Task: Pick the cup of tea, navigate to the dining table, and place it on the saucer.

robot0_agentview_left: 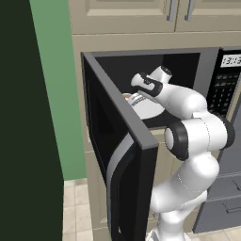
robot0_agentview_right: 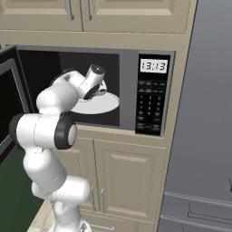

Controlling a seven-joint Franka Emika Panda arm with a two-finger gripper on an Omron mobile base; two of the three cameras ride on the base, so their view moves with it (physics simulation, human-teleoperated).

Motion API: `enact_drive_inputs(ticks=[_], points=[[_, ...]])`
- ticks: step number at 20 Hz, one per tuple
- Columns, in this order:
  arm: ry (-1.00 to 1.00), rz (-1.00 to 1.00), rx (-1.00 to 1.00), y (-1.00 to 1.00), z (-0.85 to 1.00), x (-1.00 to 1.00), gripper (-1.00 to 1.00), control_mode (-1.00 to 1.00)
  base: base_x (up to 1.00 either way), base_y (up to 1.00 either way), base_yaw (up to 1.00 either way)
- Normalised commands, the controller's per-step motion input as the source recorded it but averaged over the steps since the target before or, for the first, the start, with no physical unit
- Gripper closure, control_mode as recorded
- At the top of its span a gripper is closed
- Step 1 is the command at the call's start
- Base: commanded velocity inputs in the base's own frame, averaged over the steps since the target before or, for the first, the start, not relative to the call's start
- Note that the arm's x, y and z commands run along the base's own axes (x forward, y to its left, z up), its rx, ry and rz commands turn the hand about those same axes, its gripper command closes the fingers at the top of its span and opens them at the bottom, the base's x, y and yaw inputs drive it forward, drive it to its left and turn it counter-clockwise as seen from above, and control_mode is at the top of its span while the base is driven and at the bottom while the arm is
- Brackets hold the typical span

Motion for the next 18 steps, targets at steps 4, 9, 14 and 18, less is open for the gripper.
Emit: enact_drive_inputs(ticks=[4,9,14,18], points=[[0.0,0.0,0.0,0.0,0.0,0.0,1.0,-1.0,0.0,0.0,0.0],[-0.08,0.0,0.0,-0.01,0.04,-0.5,1.0,-1.0,0.0,0.0,0.0],[-0.15,0.0,0.02,-0.07,0.27,-0.92,1.0,-1.0,0.0,0.0,0.0],[-0.11,0.0,0.01,-0.06,0.45,-0.97,1.0,-1.0,0.0,0.0,0.0]])
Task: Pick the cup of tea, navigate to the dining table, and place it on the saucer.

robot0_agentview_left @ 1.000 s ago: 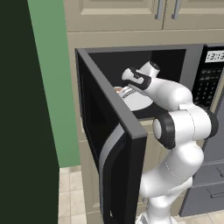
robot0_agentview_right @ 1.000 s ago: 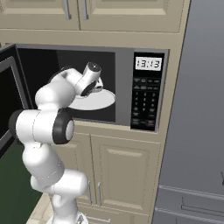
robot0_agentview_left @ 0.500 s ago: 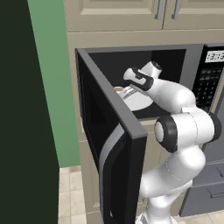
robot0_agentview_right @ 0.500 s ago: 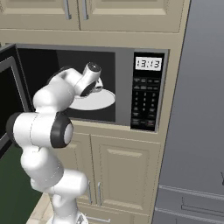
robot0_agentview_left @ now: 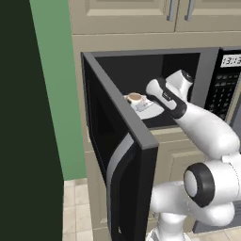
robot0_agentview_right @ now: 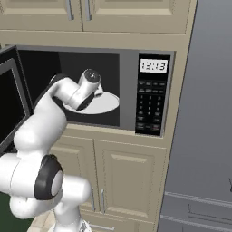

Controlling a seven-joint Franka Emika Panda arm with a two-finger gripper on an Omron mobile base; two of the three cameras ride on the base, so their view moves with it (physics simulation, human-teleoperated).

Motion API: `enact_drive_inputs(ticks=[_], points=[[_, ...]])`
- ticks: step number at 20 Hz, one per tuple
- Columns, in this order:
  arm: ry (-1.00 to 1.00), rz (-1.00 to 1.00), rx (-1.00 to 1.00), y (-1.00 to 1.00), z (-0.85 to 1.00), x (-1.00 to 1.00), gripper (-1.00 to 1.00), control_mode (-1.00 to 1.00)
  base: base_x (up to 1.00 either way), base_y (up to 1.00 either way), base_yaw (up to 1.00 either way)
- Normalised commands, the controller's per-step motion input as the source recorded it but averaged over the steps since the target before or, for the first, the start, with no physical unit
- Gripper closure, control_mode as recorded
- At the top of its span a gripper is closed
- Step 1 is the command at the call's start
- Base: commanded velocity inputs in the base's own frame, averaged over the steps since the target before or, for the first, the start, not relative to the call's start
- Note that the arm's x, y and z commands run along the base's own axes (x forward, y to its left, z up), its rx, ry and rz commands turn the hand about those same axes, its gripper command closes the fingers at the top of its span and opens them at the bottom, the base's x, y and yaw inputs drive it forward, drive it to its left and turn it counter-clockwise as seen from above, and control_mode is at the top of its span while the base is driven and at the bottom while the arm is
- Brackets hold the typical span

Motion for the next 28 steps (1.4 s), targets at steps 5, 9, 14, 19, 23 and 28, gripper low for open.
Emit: enact_drive_inputs(ticks=[5,9,14,19,23,28], points=[[-0.01,0.0,0.0,-0.12,0.53,-0.99,1.0,-1.0,0.0,0.0,0.0],[0.0,0.0,0.0,-0.14,0.66,-0.99,1.0,-1.0,0.0,0.0,0.0],[0.01,-0.01,0.0,-0.16,0.65,-1.0,1.0,-1.0,0.0,0.0,0.0],[0.05,-0.08,0.0,-0.11,0.29,-0.97,1.0,-1.0,0.0,0.0,0.0],[0.03,-0.11,0.0,-0.07,0.01,-0.78,1.0,-1.0,0.0,0.0,0.0],[0.0,-0.09,0.0,0.0,0.0,-0.32,1.0,-1.0,0.0,0.0,0.0]])
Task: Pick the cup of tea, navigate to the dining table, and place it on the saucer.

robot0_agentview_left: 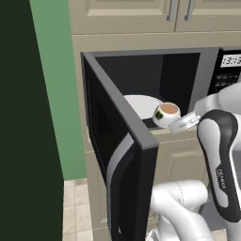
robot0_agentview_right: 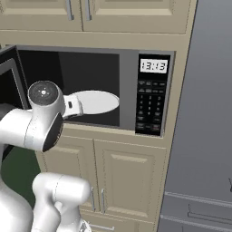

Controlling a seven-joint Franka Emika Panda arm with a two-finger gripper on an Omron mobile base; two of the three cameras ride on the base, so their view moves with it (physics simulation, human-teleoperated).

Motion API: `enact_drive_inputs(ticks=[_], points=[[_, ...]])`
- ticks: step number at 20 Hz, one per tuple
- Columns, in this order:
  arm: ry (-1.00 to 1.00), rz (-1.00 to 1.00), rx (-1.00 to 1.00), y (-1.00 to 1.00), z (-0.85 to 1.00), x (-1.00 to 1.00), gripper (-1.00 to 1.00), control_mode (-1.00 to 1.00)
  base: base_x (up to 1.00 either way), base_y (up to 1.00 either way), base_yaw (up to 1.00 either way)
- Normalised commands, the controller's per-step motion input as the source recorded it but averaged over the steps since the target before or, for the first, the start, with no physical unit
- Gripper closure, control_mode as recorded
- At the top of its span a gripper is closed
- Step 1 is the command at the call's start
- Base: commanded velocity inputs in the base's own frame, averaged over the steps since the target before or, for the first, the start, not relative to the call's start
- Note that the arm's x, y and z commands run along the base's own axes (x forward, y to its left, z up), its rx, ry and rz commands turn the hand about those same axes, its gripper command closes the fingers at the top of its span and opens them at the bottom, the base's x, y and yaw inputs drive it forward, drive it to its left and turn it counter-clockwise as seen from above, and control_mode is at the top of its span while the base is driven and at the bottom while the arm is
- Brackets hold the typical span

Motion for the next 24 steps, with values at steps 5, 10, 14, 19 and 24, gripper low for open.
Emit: enact_drive_inputs(ticks=[5,10,14,19,24], points=[[0.0,-0.01,0.0,0.0,0.0,-0.04,1.0,-1.0,0.0,0.0,0.0],[0.0,0.0,0.0,0.0,0.0,0.0,1.0,-1.0,0.0,0.0,0.0],[0.0,0.0,0.0,0.0,0.0,0.0,1.0,1.0,-0.56,-0.07,-0.09],[0.0,0.0,0.0,0.0,0.0,0.0,1.0,1.0,-0.99,-0.22,-0.2],[0.0,0.0,0.0,0.0,0.0,0.0,1.0,1.0,-0.81,-0.22,-0.36]])
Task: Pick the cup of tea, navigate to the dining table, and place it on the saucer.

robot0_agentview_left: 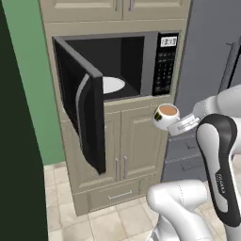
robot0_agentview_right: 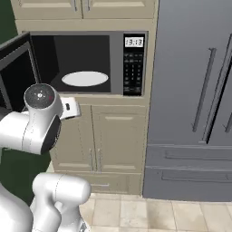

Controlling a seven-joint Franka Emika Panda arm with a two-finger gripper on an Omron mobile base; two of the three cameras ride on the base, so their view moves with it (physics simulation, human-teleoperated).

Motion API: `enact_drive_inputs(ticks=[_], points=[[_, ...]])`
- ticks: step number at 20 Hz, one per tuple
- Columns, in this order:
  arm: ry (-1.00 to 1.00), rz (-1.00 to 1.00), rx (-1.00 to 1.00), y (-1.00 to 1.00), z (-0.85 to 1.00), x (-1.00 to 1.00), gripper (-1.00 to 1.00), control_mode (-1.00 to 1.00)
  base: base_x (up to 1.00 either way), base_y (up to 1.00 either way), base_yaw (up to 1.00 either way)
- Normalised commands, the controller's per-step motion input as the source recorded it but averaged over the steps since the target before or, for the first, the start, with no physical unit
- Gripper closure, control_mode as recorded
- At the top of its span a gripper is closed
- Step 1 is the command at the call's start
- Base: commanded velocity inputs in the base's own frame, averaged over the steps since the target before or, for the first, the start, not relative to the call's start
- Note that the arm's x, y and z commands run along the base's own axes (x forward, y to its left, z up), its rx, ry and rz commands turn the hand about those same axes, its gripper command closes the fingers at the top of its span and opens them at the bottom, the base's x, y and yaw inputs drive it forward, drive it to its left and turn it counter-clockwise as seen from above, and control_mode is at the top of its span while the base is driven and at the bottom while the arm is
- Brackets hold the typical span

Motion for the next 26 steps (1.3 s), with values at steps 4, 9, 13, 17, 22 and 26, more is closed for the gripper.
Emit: enact_drive_inputs(ticks=[4,9,13,17,22,26], points=[[0.0,0.0,0.0,0.0,0.0,0.0,1.0,1.0,-0.3,-0.32,-0.63],[0.0,0.0,0.0,0.0,0.0,0.0,1.0,1.0,-0.06,-0.33,-0.74],[0.0,0.0,0.0,0.0,0.0,0.0,1.0,1.0,0.0,-0.18,-0.81],[0.0,0.0,0.0,0.0,0.0,0.0,1.0,1.0,0.0,-0.03,-0.84],[0.0,0.0,0.0,0.0,0.0,0.0,1.0,1.0,0.0,0.0,-0.81],[0.0,0.0,0.0,0.0,0.0,0.0,1.0,1.0,0.0,-0.02,-0.79]])
